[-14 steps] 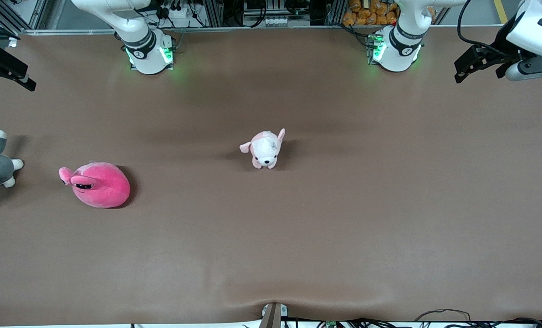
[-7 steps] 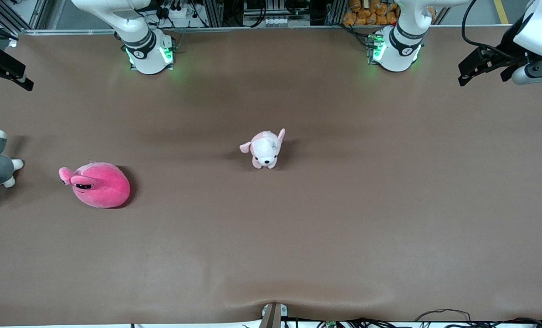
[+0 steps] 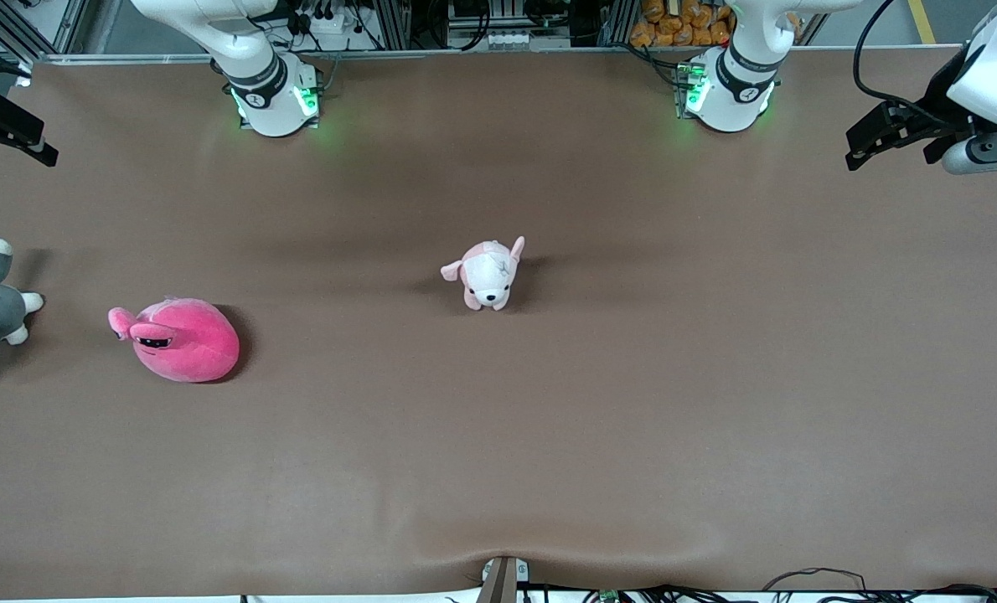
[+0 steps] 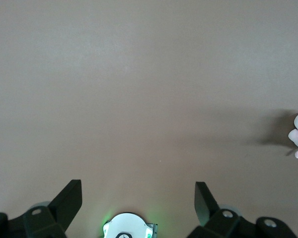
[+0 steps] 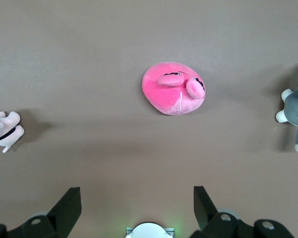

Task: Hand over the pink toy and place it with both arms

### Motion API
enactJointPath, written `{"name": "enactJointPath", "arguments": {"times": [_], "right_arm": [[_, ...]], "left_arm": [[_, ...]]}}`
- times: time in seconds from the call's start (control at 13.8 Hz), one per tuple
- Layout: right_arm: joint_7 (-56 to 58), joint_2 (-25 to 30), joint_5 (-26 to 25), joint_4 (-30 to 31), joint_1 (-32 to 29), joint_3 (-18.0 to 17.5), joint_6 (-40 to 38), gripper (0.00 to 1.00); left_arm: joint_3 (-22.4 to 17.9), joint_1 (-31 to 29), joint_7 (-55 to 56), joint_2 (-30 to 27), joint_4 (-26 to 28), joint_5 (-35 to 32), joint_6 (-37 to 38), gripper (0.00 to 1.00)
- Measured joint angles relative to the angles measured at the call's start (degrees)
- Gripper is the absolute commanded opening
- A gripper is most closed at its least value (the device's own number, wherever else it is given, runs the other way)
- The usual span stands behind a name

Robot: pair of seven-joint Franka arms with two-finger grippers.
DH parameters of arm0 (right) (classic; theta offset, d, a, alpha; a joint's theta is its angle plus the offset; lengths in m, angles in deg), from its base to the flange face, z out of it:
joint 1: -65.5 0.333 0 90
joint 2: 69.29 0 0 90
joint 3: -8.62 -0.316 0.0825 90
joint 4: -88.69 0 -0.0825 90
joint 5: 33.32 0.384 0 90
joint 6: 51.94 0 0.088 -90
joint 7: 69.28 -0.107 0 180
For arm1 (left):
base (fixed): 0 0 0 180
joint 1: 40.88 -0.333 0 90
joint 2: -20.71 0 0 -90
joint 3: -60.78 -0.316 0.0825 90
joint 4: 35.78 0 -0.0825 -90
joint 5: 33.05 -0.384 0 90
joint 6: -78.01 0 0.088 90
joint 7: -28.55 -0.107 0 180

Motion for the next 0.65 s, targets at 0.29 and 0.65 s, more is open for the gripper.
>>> {"name": "enactJointPath", "arguments": {"times": [0.29, 0.65], "right_arm": [[0.0, 0.0, 0.0, 0.0, 0.0, -0.1, -0.1, 1.00], [0.0, 0.0, 0.0, 0.0, 0.1, -0.1, -0.1, 1.00]], "left_arm": [[0.1, 0.4, 0.0, 0.0, -0.1, -0.1, 0.2, 1.00], [0.1, 0.4, -4.0, 0.0, -0.3, -0.1, 0.2, 1.00]]}}
